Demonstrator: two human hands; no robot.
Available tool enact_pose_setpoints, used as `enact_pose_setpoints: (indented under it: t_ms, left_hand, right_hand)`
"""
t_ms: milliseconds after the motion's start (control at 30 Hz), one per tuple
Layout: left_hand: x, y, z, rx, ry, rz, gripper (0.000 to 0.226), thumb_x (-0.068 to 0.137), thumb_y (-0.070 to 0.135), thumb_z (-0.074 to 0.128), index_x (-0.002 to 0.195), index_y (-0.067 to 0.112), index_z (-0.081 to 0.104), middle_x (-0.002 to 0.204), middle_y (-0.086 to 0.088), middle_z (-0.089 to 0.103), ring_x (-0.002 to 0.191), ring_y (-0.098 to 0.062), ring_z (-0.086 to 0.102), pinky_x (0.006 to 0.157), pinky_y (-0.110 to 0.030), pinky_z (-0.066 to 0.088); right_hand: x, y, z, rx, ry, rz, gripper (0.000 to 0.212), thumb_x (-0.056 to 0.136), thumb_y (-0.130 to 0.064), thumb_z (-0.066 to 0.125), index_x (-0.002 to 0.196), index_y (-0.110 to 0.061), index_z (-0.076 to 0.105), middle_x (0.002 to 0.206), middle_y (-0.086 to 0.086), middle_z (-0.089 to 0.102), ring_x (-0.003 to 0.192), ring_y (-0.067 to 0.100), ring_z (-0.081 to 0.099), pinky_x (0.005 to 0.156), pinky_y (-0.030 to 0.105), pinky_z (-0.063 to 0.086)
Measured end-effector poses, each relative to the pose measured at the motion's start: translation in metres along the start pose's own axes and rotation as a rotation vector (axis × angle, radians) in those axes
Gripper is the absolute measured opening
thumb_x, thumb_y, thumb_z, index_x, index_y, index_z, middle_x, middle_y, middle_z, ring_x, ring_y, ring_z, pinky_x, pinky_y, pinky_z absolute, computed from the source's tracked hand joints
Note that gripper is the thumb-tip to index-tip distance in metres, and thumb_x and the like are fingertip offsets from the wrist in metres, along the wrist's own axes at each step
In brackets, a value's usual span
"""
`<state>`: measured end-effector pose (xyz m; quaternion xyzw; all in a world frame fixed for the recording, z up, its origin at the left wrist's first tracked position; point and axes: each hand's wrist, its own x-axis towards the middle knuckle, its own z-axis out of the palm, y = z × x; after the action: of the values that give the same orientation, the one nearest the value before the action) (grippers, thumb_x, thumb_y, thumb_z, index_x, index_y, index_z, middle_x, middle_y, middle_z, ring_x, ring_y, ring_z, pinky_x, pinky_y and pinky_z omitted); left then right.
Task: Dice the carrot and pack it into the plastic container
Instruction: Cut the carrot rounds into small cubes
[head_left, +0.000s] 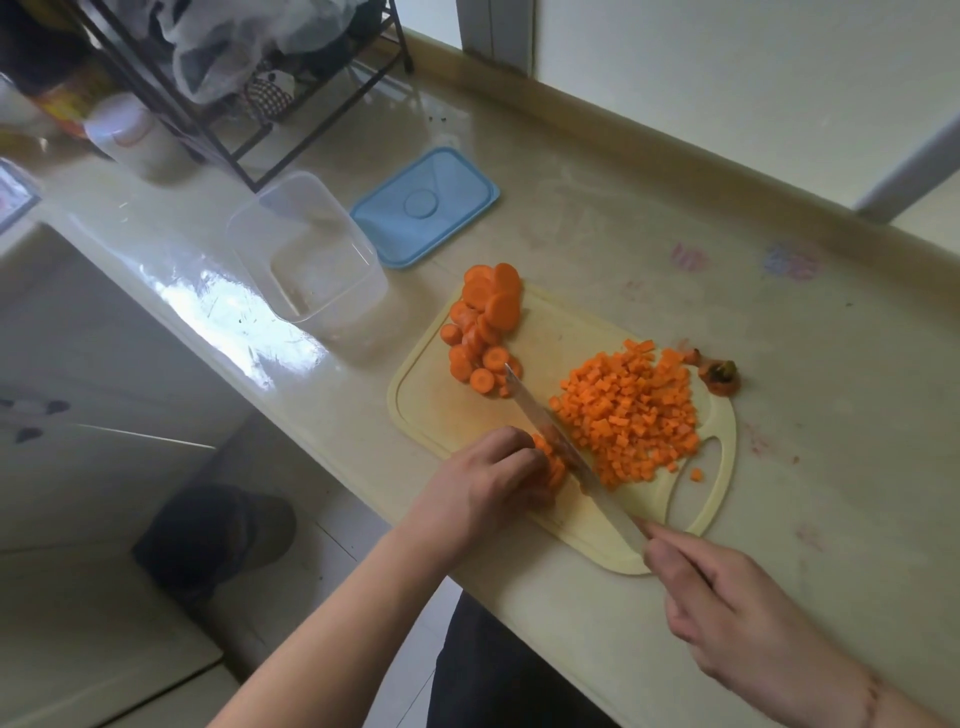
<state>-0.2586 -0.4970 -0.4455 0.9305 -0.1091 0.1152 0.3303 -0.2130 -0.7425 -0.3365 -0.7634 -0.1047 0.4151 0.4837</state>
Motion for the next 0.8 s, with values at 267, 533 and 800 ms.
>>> enact_pose_setpoints:
  t_ms: [267, 533, 800]
  left_hand:
    - [-0.002, -0.002, -0.001, -0.029, -0.052, 0.083, 0.02, 0.098, 0.019, 0.068, 0.109, 0.003, 0.067, 0.102, -0.015, 0.06, 0.088, -0.03, 0.061, 0.073, -0.039, 0.056]
    - [-0.003, -0.011, -0.014, 0.07, -0.013, 0.212, 0.019, 0.1, 0.015, 0.061, 0.109, 0.006, 0.074, 0.114, -0.018, 0.067, 0.105, -0.035, 0.062, 0.084, -0.043, 0.057]
    - [0.002, -0.012, -0.013, 0.012, -0.062, 0.196, 0.015, 0.096, 0.007, 0.065, 0.104, 0.0, 0.075, 0.111, -0.019, 0.068, 0.105, -0.032, 0.064, 0.083, -0.041, 0.058]
  right_hand:
    - [0.002, -0.002, -0.016, -0.001, -0.073, -0.02, 0.028, 0.089, -0.059, 0.041, 0.111, -0.061, 0.058, 0.061, 0.005, 0.027, 0.048, 0.016, 0.027, 0.043, 0.025, 0.025]
    - [0.003, 0.002, -0.017, -0.046, -0.077, -0.032, 0.031, 0.088, -0.056, 0.042, 0.115, -0.062, 0.056, 0.059, 0.001, 0.026, 0.05, 0.014, 0.028, 0.043, 0.025, 0.027]
    - [0.002, 0.001, -0.014, -0.076, -0.088, -0.033, 0.035, 0.089, -0.046, 0.041, 0.118, -0.061, 0.054, 0.056, -0.005, 0.023, 0.047, 0.01, 0.026, 0.042, 0.021, 0.027]
